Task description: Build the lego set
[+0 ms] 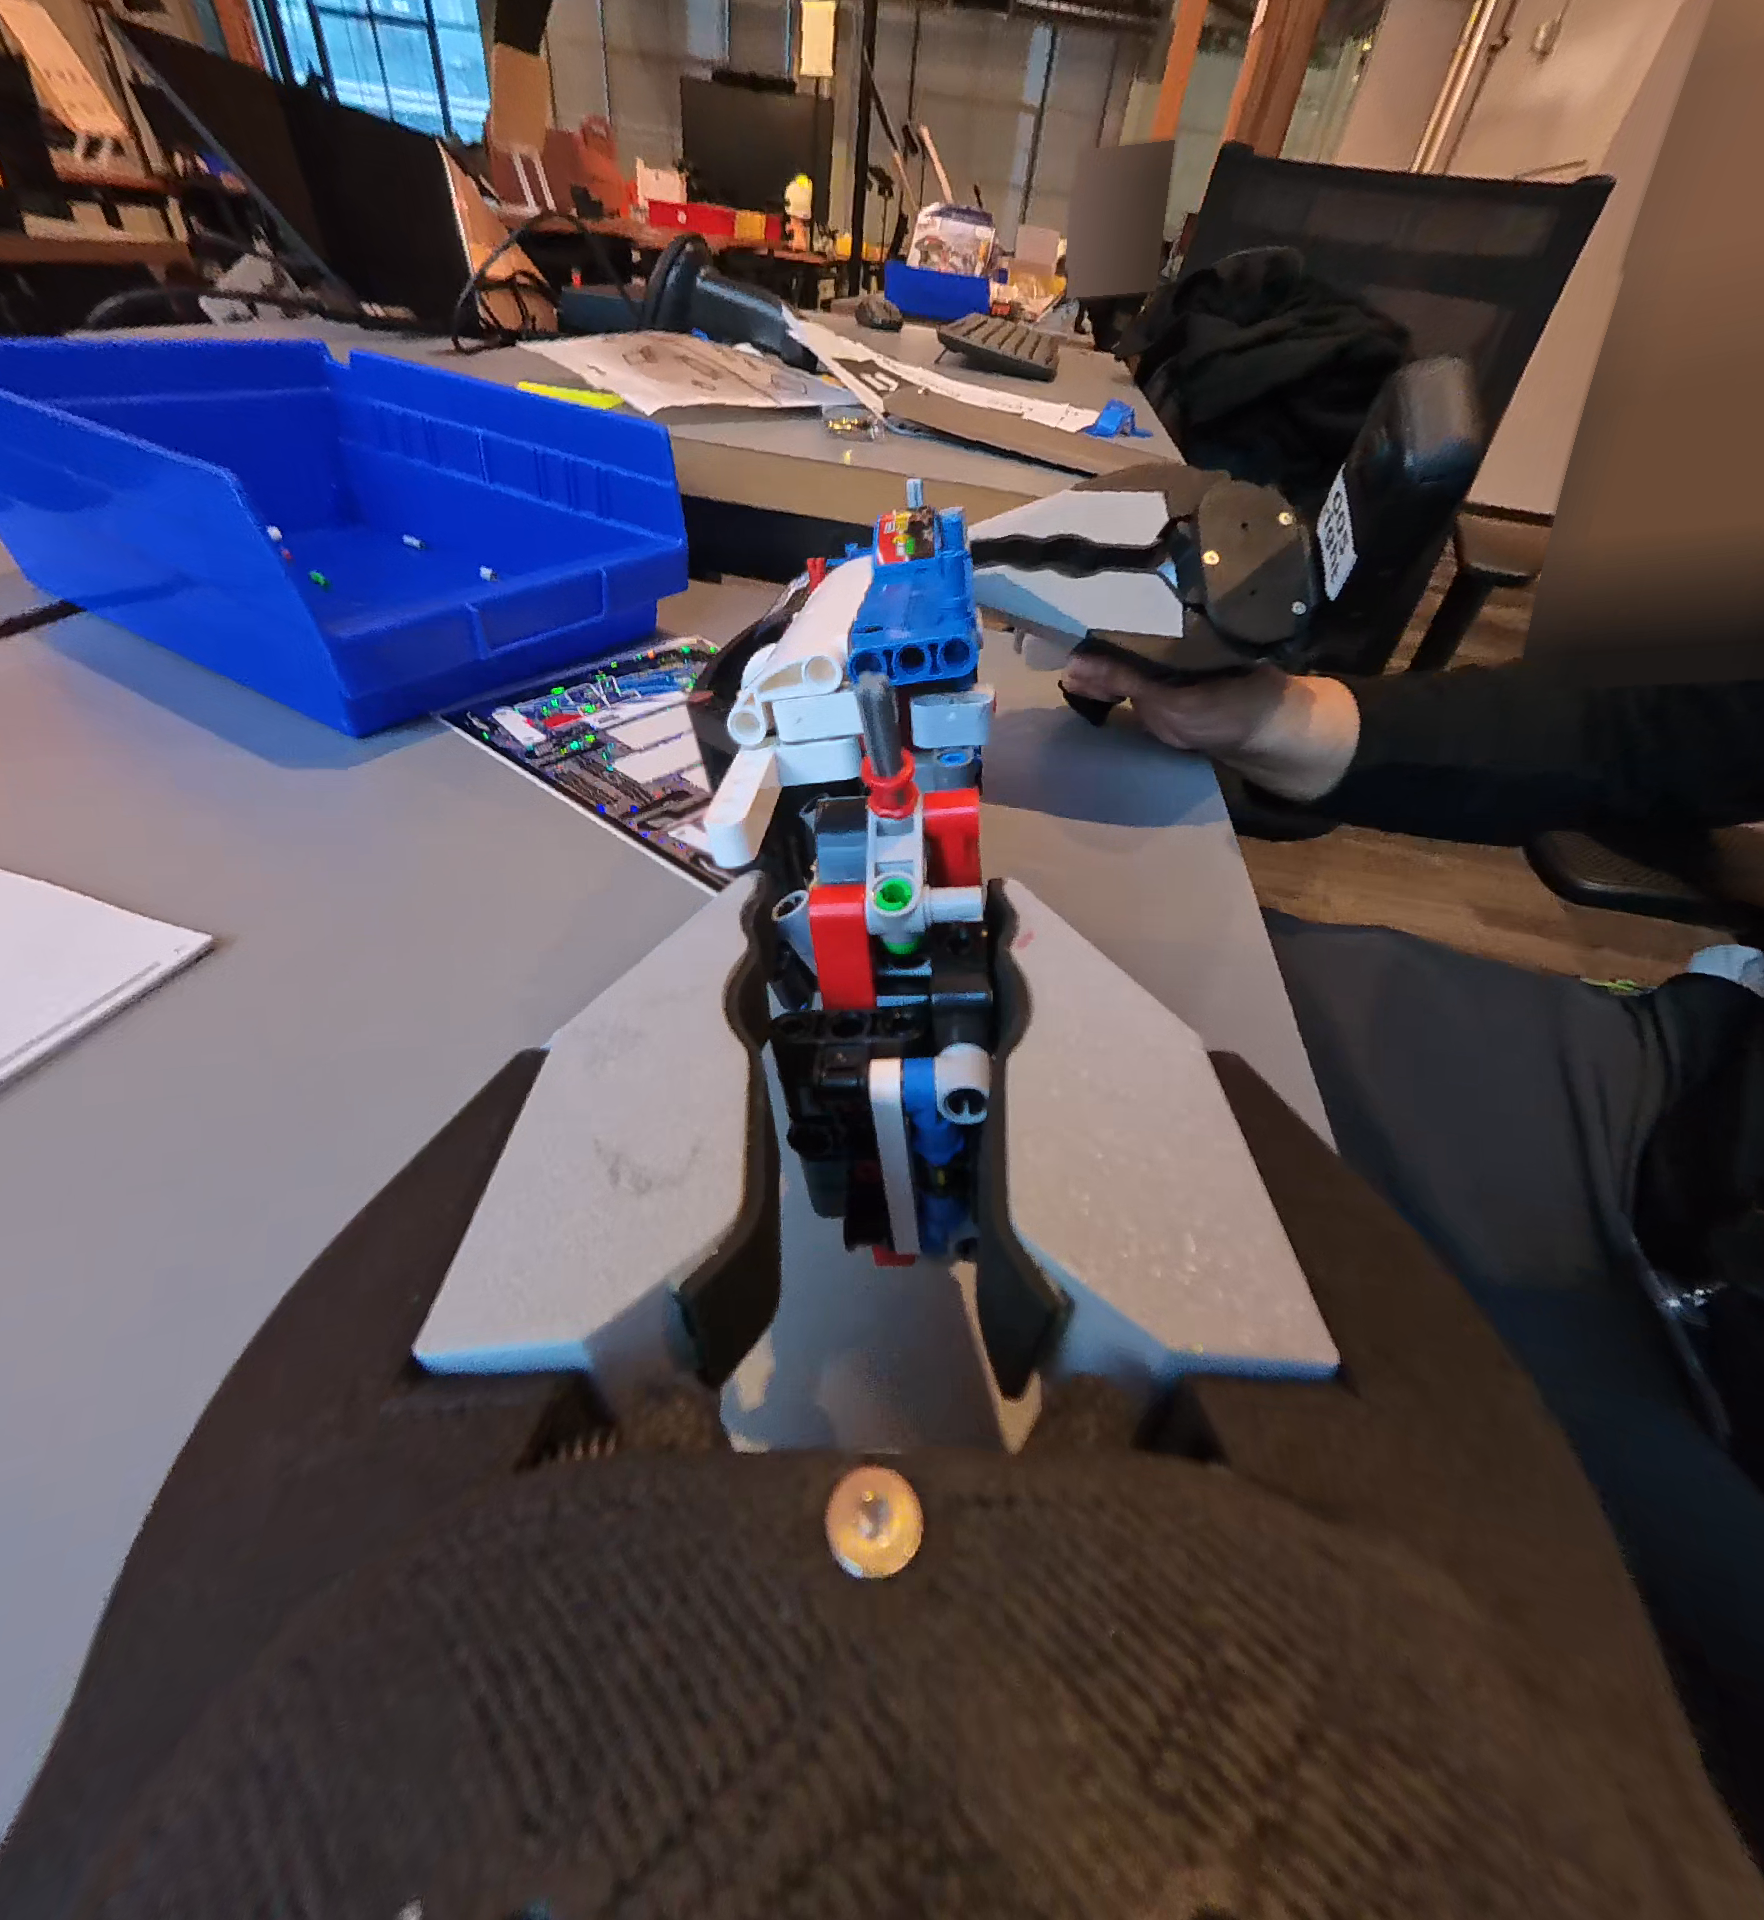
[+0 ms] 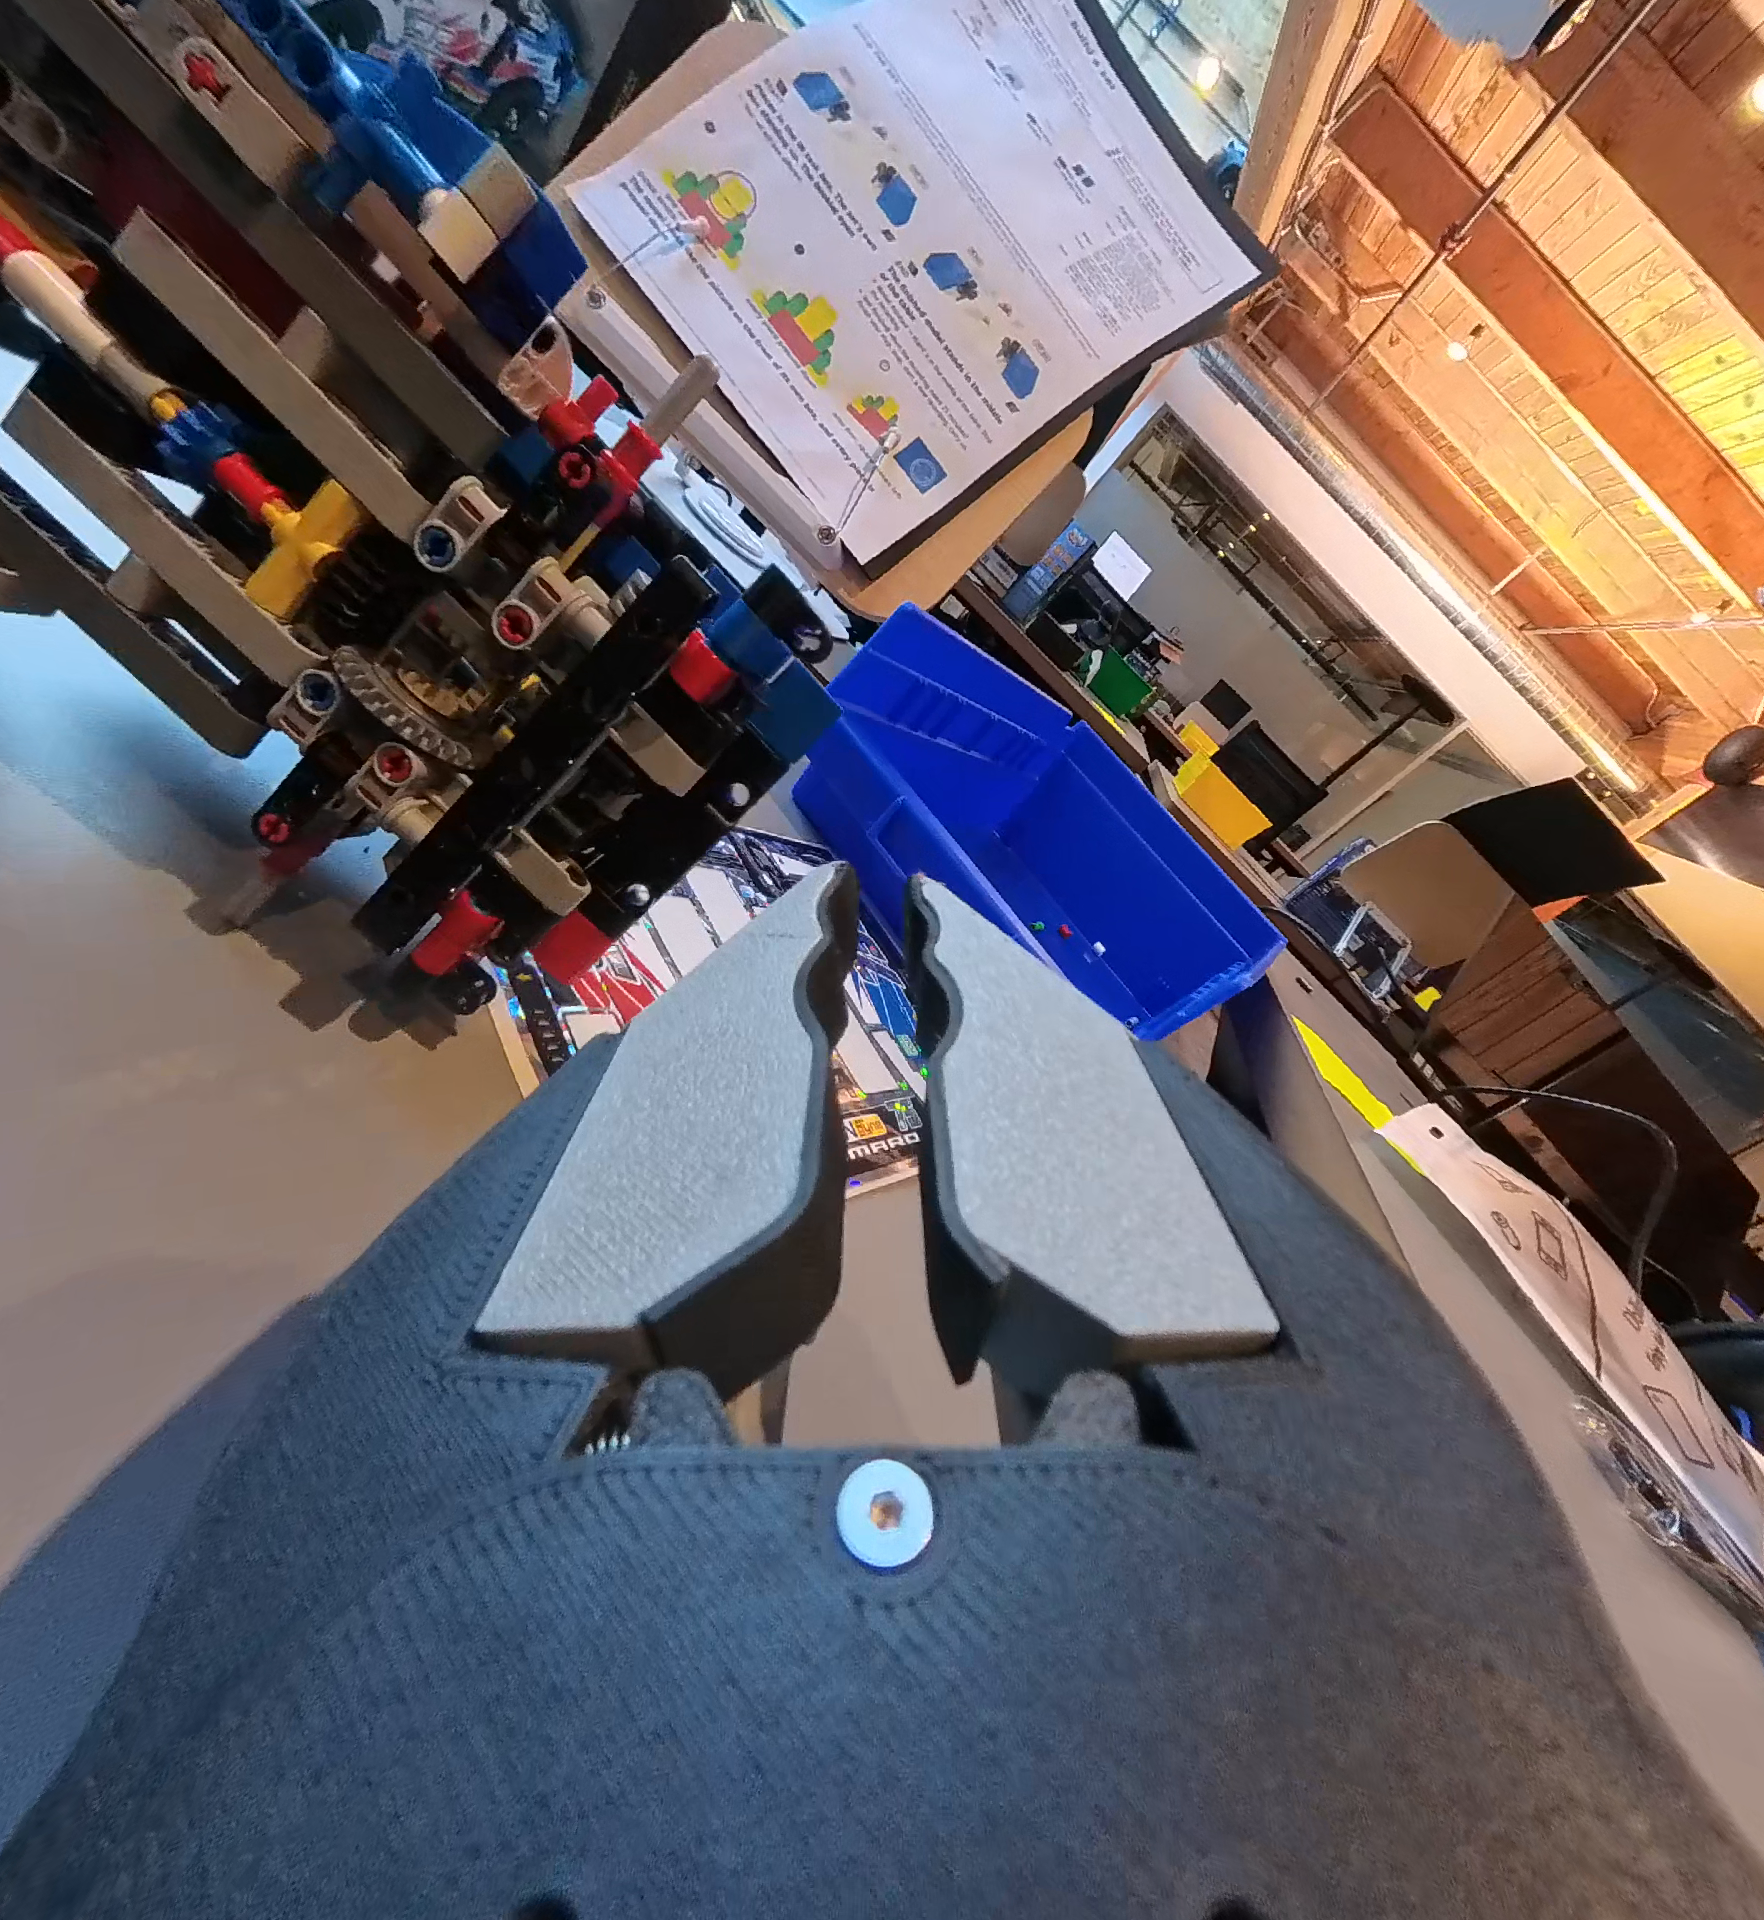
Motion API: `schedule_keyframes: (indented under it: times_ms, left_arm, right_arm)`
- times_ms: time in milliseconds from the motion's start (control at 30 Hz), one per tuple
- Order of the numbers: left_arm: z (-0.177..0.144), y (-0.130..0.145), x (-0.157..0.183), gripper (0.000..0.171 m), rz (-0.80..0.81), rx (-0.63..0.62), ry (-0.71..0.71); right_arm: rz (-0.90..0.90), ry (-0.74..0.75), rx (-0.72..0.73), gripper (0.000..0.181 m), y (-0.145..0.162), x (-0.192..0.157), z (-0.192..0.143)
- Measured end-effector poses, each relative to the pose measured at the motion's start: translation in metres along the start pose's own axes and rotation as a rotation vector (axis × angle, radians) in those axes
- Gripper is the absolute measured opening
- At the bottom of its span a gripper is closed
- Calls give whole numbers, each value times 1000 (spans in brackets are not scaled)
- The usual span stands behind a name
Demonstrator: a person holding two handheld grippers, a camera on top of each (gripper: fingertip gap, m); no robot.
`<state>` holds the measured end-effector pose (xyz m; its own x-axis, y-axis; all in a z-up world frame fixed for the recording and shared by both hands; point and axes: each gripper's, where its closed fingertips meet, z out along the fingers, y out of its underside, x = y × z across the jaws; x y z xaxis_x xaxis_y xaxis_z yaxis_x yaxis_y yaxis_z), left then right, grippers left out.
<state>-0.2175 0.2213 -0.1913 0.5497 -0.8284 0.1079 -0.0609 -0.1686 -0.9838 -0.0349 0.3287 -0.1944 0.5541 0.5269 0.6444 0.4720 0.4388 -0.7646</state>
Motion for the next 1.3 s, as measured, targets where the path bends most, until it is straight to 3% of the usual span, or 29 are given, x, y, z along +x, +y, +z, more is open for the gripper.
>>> schedule_keyframes:
  times_ms: [1000, 1300]
  left_arm:
    - [3, 0, 32, 37, 359, 27, -43]
    - [8, 10, 32, 36, 462, -38, -87]
  right_arm:
    - [-18, 34, 3, 8, -1, 4, 1]
    - [16, 27, 34, 7, -5, 6, -1]
